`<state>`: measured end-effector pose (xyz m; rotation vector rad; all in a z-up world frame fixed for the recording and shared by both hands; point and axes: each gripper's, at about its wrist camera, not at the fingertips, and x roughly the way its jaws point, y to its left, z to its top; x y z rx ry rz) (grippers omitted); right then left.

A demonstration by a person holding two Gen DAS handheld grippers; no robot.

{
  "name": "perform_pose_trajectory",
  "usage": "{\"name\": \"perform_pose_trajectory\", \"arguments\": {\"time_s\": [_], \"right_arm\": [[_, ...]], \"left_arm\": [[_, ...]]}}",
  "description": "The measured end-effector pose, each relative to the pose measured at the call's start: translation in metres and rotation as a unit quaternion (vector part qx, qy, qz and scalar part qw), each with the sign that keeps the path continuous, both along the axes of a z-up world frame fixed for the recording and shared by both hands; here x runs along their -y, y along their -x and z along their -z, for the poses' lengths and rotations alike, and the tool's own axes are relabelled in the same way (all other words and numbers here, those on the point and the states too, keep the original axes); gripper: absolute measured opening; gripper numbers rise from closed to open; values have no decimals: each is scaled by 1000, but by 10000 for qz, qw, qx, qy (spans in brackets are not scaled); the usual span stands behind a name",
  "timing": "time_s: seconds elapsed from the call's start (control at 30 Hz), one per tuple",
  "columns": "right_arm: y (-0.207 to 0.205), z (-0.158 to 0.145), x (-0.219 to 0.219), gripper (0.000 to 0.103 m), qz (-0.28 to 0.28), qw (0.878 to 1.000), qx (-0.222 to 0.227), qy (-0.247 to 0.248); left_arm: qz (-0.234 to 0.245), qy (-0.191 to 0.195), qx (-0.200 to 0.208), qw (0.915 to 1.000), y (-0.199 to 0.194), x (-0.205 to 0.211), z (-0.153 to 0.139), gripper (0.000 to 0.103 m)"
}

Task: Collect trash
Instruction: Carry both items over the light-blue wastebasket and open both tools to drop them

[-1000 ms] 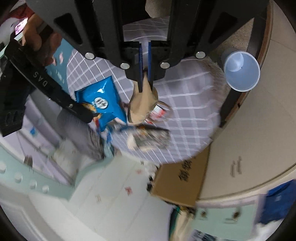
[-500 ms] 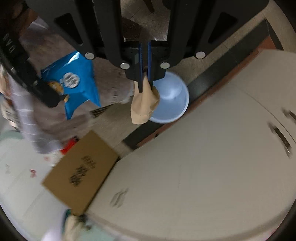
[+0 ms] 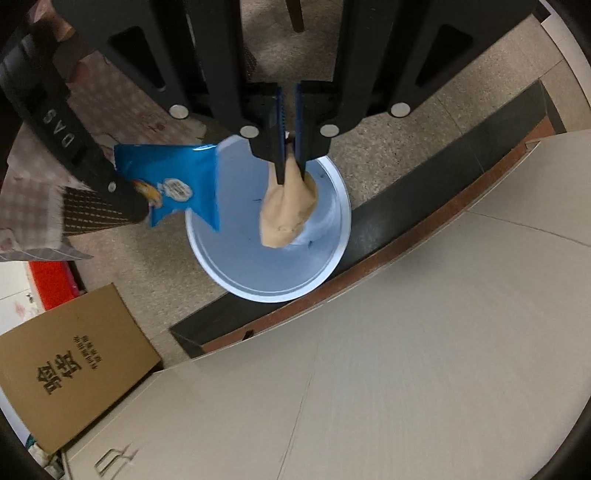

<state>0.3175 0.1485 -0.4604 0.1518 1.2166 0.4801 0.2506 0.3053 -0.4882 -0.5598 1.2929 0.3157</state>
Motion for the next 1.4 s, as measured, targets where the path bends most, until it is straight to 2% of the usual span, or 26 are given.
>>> {"name": "perform_pose_trajectory", "arguments": {"time_s": [0.03,0.07,0.33,0.47,0.63,0.67,0.73,0.77,0.8,0.93,1.03,1.17,1.3,1.4], "right_arm": [[-3,5,-1,48,23,10000,3,-19],[-3,8,-3,66,41,10000,-2,-33],[-14,20,17,66,230,9997,-125,-20],[-2,0,25,66,301,9994,103,119],[3,-22,32,66,473,9985,257,26],[4,-25,34,66,509,9983,268,-2],[6,-35,41,66,619,9977,248,-148],[6,-38,43,66,652,9974,230,-211],[6,-42,46,67,689,9970,224,-282],[12,-63,51,67,759,9955,215,-518],[19,-79,50,67,778,9945,203,-678],[37,-104,46,67,687,9922,-9,-1041],[65,-143,38,67,469,9892,10,-1387],[86,-181,31,68,271,9857,189,-1652]], "left_arm": [[-4,41,-11,10000,-3,1,4,4],[-24,82,-19,10000,-2,-1,7,4],[3,254,-71,9997,-13,2,27,4],[92,305,-5,9995,-17,9,22,5],[64,419,78,9991,-21,10,9,6],[67,495,112,9987,-22,11,6,7],[81,672,199,9975,-24,11,-1,25],[100,789,276,9965,-23,12,-7,52],[69,776,334,9964,-22,11,-14,62],[-75,580,469,9972,-9,9,-40,68],[-158,363,583,9975,4,5,-64,68],[-363,-281,518,9976,37,2,-104,69],[-704,-612,648,9935,77,-10,-147,69],[-907,-887,1048,9864,110,-12,-194,68]]}}
